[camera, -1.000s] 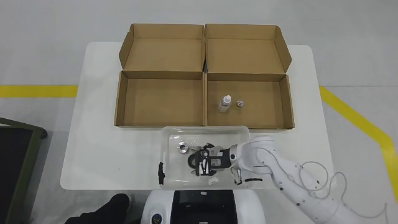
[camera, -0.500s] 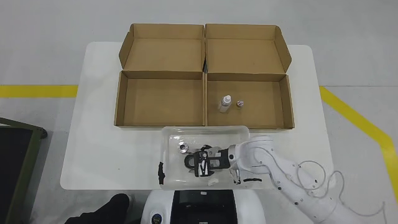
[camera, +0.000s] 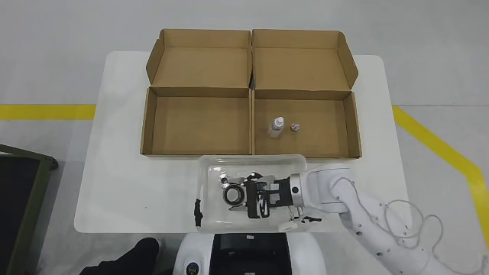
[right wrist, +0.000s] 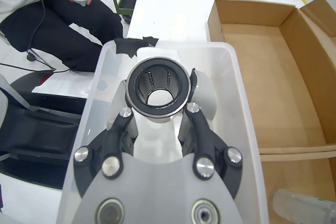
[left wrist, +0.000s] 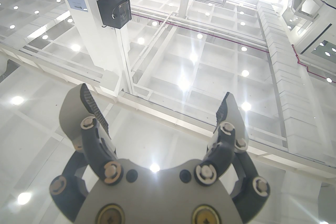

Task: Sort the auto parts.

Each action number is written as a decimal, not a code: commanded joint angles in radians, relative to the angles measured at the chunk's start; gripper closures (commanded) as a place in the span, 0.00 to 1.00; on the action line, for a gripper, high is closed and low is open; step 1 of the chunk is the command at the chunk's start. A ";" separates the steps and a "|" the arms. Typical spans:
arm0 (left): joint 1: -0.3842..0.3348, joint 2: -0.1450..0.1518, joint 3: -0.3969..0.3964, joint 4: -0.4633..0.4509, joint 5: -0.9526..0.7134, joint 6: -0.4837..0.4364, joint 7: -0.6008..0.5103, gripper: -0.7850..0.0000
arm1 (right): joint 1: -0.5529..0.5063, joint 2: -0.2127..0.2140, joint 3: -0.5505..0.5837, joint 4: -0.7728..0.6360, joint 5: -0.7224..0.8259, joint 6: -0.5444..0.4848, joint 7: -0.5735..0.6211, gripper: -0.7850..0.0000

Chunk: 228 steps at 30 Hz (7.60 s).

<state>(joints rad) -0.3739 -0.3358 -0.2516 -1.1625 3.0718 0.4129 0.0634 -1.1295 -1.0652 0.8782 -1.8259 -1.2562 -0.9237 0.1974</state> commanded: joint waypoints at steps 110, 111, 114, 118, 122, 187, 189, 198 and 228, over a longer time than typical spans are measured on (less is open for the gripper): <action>0.000 0.000 0.000 0.000 0.000 0.000 0.000 0.00 | 0.586 -0.334 -0.383 0.576 0.189 0.377 0.006 1.00; 0.000 0.000 0.000 0.000 0.000 0.000 0.000 0.00 | 0.593 -0.344 -0.392 0.592 0.190 0.380 0.008 1.00; 0.000 0.000 0.000 0.000 0.000 0.000 0.000 0.00 | 0.612 -0.371 -0.414 0.641 0.193 0.388 0.012 1.00; 0.000 0.000 0.000 0.000 0.000 0.000 0.000 0.00 | 0.635 -0.406 -0.435 0.716 0.196 0.396 0.018 1.00; 0.000 0.000 0.000 0.000 0.000 0.000 0.000 0.00 | 0.652 -0.436 -0.451 0.781 0.189 0.404 0.022 1.00; 0.000 0.000 0.000 0.000 0.000 0.000 0.000 0.00 | 0.032 -0.215 0.049 0.035 -0.164 -0.066 0.191 0.00; 0.000 0.000 0.000 0.000 0.000 0.000 0.000 0.00 | 0.023 -0.211 0.050 0.038 -0.186 -0.068 0.169 0.00; 0.000 0.000 0.000 0.000 0.000 0.000 0.000 0.00 | 0.017 -0.203 0.016 0.110 -0.265 -0.066 0.078 0.08; 0.000 0.000 0.000 0.000 0.000 0.000 0.000 0.00 | 0.098 -0.211 -0.064 0.312 -0.347 0.018 -0.095 1.00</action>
<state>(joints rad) -0.3739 -0.3358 -0.2516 -1.1625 3.0718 0.4129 0.0634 -1.0290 -1.2778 0.8112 -1.5030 -1.6059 -0.8996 0.1012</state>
